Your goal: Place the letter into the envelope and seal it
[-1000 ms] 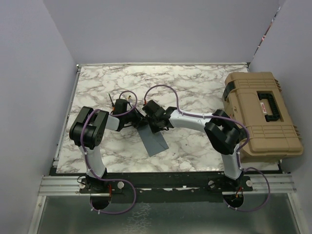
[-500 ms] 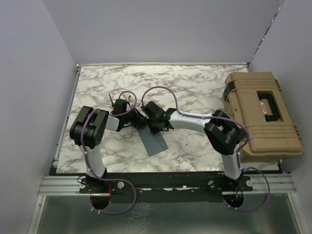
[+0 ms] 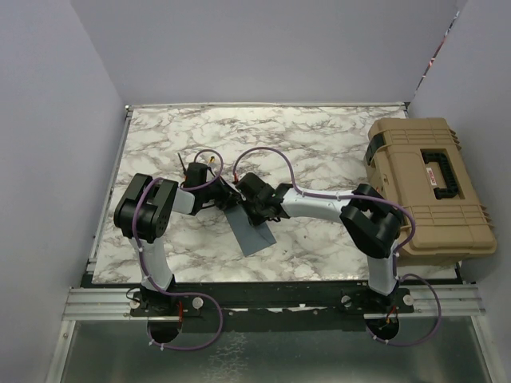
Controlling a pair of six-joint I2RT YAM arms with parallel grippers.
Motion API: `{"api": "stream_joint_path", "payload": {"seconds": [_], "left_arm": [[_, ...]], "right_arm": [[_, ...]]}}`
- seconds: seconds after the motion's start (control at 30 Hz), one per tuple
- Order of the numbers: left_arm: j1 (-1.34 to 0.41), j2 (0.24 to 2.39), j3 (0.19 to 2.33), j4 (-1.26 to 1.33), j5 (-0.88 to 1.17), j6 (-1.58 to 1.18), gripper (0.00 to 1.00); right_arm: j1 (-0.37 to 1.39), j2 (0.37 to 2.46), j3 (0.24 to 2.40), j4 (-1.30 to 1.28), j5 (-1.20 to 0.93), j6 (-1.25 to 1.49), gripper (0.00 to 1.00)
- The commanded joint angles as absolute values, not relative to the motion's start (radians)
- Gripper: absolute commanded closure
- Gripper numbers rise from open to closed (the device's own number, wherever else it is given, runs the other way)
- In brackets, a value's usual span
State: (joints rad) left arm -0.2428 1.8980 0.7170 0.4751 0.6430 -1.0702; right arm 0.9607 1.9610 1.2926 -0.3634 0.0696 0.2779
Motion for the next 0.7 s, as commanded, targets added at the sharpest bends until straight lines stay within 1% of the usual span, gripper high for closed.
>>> {"api": "stream_joint_path", "payload": {"seconds": [0.0,0.2,0.67], "left_arm": [[-0.225,1.957,0.675,0.353,0.543,-1.021,1.00],[-0.224,1.957,0.675,0.353,0.542,-1.017,1.00],[-0.224,1.948,0.666,0.353,0.537,-1.017,1.00]], "right_arm": [[0.976,2.032,1.226,-0.597,0.099,0.295,0.87],[0.976,2.001,1.181,-0.633,0.062,0.293,0.93],[0.977,1.882,0.999,-0.668,0.006,0.333,0.93]]}}
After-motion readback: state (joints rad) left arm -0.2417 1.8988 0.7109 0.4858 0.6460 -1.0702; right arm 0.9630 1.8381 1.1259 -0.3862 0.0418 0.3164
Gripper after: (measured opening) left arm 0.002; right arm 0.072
